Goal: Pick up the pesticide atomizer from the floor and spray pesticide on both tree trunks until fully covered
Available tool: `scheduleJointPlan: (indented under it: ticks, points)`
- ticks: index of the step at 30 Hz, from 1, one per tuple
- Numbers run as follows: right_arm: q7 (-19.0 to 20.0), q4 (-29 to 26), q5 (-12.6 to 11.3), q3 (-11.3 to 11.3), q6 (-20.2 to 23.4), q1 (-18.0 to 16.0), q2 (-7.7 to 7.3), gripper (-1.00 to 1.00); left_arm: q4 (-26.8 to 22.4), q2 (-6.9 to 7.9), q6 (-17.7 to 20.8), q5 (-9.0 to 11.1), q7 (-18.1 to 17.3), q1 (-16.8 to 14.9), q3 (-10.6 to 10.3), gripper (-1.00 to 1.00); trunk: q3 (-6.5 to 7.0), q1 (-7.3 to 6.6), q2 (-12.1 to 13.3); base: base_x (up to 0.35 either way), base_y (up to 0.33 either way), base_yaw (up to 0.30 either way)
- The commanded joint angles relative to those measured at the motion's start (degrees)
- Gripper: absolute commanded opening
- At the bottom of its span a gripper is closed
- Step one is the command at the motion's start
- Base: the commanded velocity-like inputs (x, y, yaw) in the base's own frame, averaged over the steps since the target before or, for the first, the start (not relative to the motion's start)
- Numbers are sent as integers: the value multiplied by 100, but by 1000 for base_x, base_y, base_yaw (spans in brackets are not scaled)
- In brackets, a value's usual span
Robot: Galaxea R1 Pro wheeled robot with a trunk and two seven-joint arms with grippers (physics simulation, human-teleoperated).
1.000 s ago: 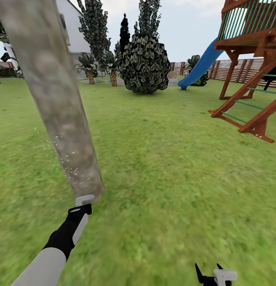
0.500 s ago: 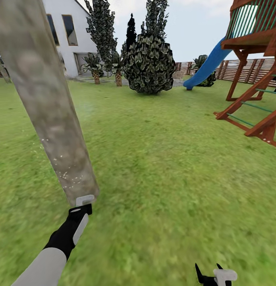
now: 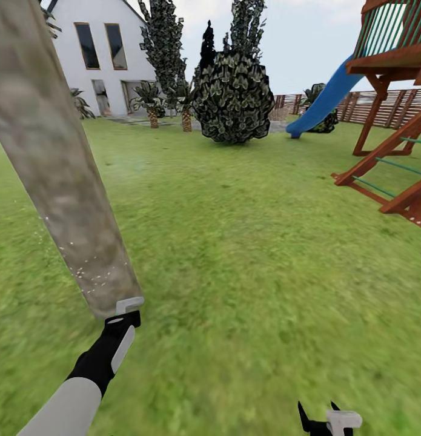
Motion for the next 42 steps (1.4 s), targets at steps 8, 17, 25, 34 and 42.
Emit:
scheduleJointPlan:
  ticks: [8, 17, 25, 34, 42]
  points:
    - [0, 0, 0, 0, 0, 0, 0, 100, -6, 0, 1, -6, 7, -3, -1, -100, 0, 0, 0, 25, -273, 278]
    - [0, 0, 0, 1, 0, 0, 0, 100, -7, 6, 1, -6, 9, -2, -1, -100, 0, 0, 0, 0, -275, 279]
    - [0, 0, 0, 0, 0, 0, 0, 100, -7, 9, -8, -6, 12, 2, 8, -100, 0, 0, 0, 44, -275, 279]
    - [0, 0, 0, 1, 0, 0, 0, 100, -1, 16, -25, -6, 16, -2, 6, -100, 0, 0, 0, 108, -240, 279]
    - [0, 0, -8, 0, 0, 0, 0, 100, -93, 43, 18, -40, -9, -77, -23, -100, 0, 0, 0, 8, -10, 106]
